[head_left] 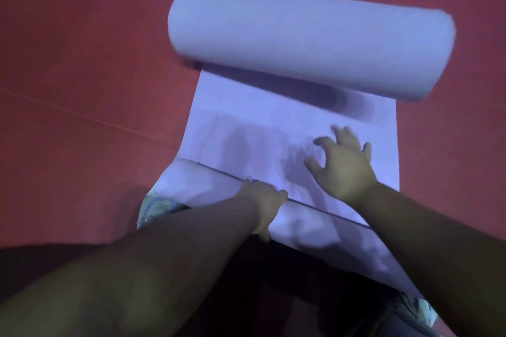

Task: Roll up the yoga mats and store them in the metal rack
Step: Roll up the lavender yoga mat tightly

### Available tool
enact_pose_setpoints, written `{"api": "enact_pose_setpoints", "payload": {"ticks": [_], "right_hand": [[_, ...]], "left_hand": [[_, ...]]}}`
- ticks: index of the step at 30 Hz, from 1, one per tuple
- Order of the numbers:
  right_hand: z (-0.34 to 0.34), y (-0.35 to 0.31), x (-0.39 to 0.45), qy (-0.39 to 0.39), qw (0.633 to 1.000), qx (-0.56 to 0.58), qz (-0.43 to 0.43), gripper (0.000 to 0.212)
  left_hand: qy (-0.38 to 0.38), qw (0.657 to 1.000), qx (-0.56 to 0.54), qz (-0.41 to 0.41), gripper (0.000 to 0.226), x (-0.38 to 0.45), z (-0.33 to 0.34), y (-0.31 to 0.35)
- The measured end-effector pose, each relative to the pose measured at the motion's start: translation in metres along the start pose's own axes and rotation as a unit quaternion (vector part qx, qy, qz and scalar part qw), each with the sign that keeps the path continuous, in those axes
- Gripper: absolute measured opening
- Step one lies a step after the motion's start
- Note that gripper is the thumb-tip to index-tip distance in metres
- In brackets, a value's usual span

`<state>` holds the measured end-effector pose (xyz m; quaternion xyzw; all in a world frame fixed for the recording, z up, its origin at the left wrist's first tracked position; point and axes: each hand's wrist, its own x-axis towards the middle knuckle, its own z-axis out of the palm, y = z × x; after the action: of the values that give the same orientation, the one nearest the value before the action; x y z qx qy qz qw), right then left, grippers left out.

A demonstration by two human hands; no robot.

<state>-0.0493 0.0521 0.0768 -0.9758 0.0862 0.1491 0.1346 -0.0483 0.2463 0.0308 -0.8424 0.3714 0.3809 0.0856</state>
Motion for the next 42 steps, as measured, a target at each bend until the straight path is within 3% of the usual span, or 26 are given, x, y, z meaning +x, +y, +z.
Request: {"api": "enact_pose_setpoints", "payload": {"ticks": [4,7,10,12,15,19,22,25,29,31,33,35,42], "right_hand": [[0.020,0.005,-0.015,-0.067,0.998,0.019,0.009,0.044],[0.020,0.005,-0.027,-0.218,0.973,0.070,0.008,0.040],[0.029,0.006,-0.041,-0.281,0.959,0.044,-0.020,0.064],[0.040,0.010,-0.049,-0.254,0.966,0.030,-0.023,0.093],[0.053,0.012,-0.055,-0.238,0.970,-0.035,-0.035,0.106],[0.057,0.009,-0.048,-0.186,0.972,-0.135,-0.043,0.080],[0.052,0.013,-0.037,-0.202,0.976,-0.079,-0.014,0.081],[0.045,0.017,-0.029,-0.183,0.983,-0.023,0.017,0.056],[0.042,0.017,-0.020,-0.147,0.984,-0.102,-0.005,0.041],[0.040,0.016,-0.014,-0.165,0.981,-0.105,0.003,0.042],[0.040,0.015,-0.011,-0.184,0.979,-0.090,0.002,0.054],[0.046,0.014,-0.017,-0.139,0.983,-0.120,-0.030,0.060],[0.101,0.029,-0.045,-0.096,0.966,-0.226,-0.084,0.063]], "left_hand": [[-0.002,1.000,-0.012,-0.013,0.091,0.000,-0.003,-0.002],[0.007,1.000,0.012,-0.004,0.090,0.003,-0.009,-0.003],[0.036,0.999,-0.029,-0.009,0.089,0.008,-0.014,-0.011],[0.045,0.995,-0.087,-0.024,0.082,0.011,-0.015,-0.016],[0.029,0.995,-0.088,-0.045,0.068,0.015,-0.017,-0.018],[0.082,0.994,-0.036,-0.061,0.053,0.019,-0.016,-0.016],[0.129,0.988,-0.059,-0.063,0.048,0.022,-0.013,-0.014],[0.172,0.982,-0.059,-0.058,0.035,0.027,-0.007,-0.012],[0.123,0.991,-0.023,-0.036,0.070,0.023,-0.003,-0.015],[0.097,0.994,0.015,-0.052,0.087,0.018,-0.008,-0.013],[0.116,0.991,0.038,-0.063,0.077,0.019,-0.015,-0.009],[0.133,0.989,0.032,-0.065,0.062,0.026,-0.020,-0.009],[0.106,0.990,-0.055,-0.074,0.072,0.055,-0.046,-0.028]]}}
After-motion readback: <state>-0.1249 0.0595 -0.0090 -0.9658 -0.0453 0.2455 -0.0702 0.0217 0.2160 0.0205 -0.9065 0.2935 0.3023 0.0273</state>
